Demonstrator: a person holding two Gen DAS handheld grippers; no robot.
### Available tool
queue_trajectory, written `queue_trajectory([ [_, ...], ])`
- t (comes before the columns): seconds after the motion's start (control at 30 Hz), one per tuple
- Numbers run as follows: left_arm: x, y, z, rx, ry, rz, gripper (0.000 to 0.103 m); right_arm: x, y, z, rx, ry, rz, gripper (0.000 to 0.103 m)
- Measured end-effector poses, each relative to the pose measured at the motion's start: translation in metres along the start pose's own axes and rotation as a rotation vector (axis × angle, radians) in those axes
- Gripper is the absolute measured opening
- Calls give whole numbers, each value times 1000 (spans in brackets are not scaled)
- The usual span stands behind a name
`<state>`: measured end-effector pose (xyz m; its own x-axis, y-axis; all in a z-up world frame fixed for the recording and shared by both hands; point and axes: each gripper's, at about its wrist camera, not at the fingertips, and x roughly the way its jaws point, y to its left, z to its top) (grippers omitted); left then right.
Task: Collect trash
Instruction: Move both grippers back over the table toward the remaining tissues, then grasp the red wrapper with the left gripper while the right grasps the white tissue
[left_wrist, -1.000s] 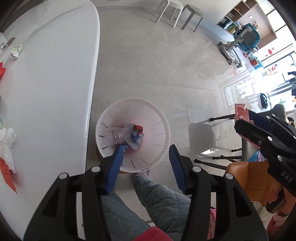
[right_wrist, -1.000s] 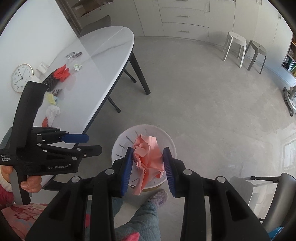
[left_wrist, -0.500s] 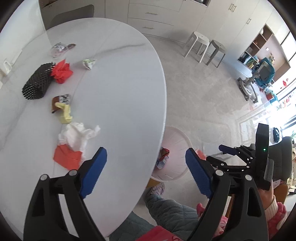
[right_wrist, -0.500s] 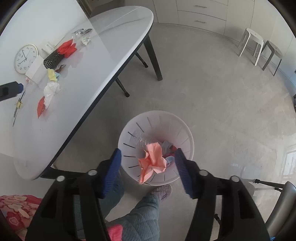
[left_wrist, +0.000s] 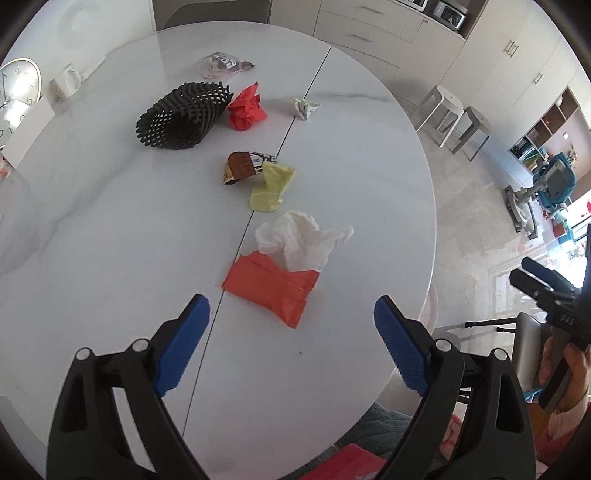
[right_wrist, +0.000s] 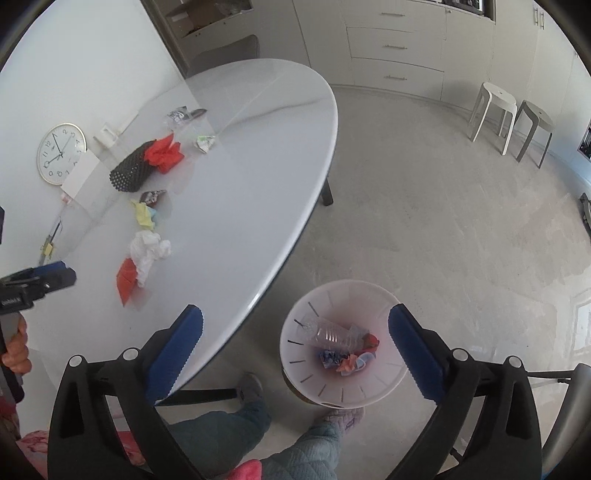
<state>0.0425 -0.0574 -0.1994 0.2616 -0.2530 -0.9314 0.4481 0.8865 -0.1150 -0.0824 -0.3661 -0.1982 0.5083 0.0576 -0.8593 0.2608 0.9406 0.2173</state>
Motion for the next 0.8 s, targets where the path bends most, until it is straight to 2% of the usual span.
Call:
queue_trajectory([
  [0.2,29,8,-12,73,33,30,87,2,36,9,-39,1,26,100],
  [0.3,47,13,-11,63,79,29,87,7,54,9,-58,13,34,100],
  [0.4,59,23,-8,-56,148,22,87,10,70,7,-77,24,40,100],
  [0.6,71,48,-4,-472,221,-90,87,12,83,4,-124,43,65,100],
  [0.8,85,51,-1,-664,227,-52,86,16,75,8,-145,57,104,100],
])
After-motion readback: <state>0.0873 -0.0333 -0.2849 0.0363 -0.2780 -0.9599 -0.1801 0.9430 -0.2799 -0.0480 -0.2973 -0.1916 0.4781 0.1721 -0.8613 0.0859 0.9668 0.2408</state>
